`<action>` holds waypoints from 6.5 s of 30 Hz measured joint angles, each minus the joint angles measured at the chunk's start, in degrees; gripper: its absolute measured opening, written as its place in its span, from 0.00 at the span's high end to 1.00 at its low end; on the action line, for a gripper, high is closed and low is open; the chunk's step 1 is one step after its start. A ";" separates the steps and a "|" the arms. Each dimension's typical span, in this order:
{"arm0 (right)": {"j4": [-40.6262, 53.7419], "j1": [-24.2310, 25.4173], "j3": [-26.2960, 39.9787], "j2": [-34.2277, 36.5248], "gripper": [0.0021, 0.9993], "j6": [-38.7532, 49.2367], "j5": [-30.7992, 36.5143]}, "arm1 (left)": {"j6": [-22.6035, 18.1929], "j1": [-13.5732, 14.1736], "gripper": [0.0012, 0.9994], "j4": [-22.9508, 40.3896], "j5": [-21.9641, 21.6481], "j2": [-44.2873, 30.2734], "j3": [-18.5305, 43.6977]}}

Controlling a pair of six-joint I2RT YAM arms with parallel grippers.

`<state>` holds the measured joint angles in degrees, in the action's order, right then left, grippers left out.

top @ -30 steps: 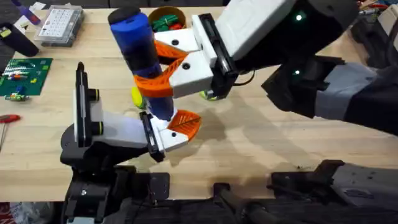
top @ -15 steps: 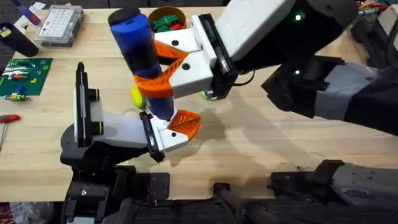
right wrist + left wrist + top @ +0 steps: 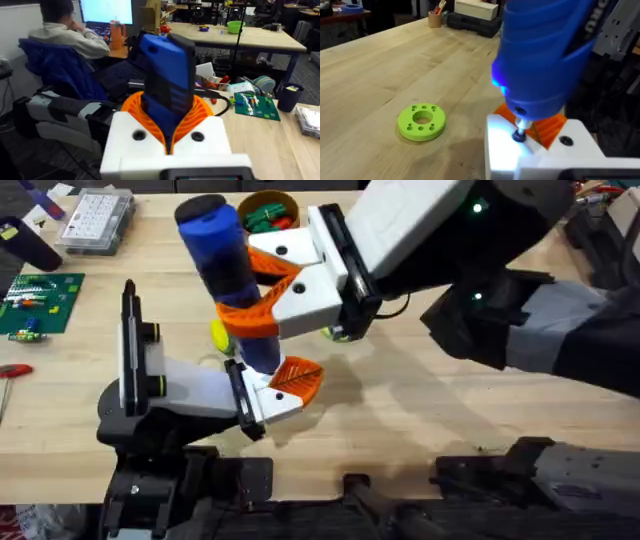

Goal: Pick up the gripper from the table and insert it into the empty holder that is missing its gripper. Then pick up a screw, insert it into the mounting hole, and use the screwdriver to tighten it. Finally, clean up the table by picking up the vegetable and placing it into the bucket.

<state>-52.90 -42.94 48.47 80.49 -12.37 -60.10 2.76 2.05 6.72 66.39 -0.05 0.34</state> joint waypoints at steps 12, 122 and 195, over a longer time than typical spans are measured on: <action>0.85 0.00 0.00 0.00 0.99 1.18 0.00 | 0.01 0.00 1.00 0.02 0.00 0.02 0.00; 99.25 23.61 38.84 26.71 0.99 63.81 62.46 | -3.26 -0.01 1.00 -0.95 -7.34 0.02 0.24; 110.11 12.11 38.86 -0.50 0.00 37.14 65.40 | 8.13 -6.34 0.01 12.66 -27.06 -13.57 22.05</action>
<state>57.21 -30.83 87.33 79.99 24.77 5.30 10.90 -4.29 19.38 39.33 -13.63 22.39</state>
